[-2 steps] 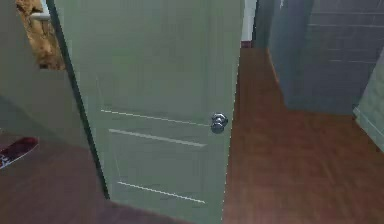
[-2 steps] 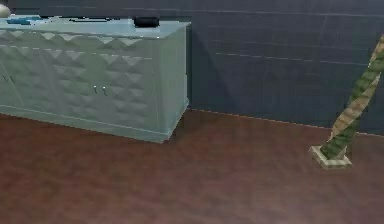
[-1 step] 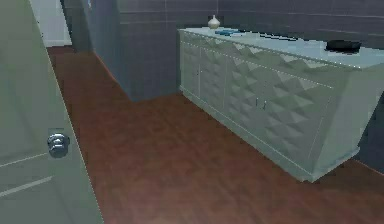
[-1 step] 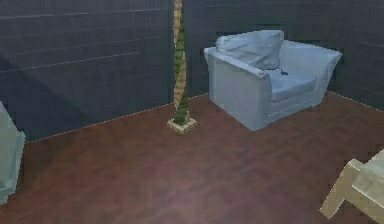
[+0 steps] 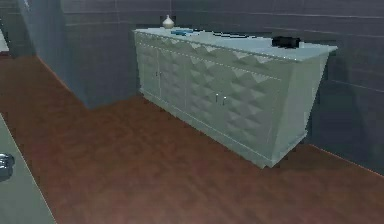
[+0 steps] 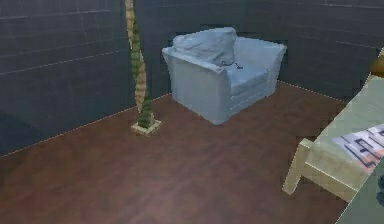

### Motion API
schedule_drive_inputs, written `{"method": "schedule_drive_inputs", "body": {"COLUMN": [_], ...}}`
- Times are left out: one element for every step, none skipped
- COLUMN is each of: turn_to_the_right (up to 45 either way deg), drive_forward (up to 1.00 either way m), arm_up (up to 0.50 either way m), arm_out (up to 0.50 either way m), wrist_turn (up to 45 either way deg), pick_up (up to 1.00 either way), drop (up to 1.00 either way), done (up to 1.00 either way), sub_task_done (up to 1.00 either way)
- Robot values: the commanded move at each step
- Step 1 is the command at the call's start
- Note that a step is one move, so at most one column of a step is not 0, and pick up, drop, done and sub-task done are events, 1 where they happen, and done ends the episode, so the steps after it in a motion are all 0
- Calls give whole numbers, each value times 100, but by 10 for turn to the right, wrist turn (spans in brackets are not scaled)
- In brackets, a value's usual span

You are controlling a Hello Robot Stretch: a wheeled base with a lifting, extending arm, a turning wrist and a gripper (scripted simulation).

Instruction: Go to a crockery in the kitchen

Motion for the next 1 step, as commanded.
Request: {"method": "schedule_drive_inputs", "body": {"turn_to_the_right": [30], "drive_forward": [0], "arm_up": [0], "arm_out": [0], "wrist_turn": [0], "pick_up": [0], "drop": [0], "done": [0], "sub_task_done": [0]}}
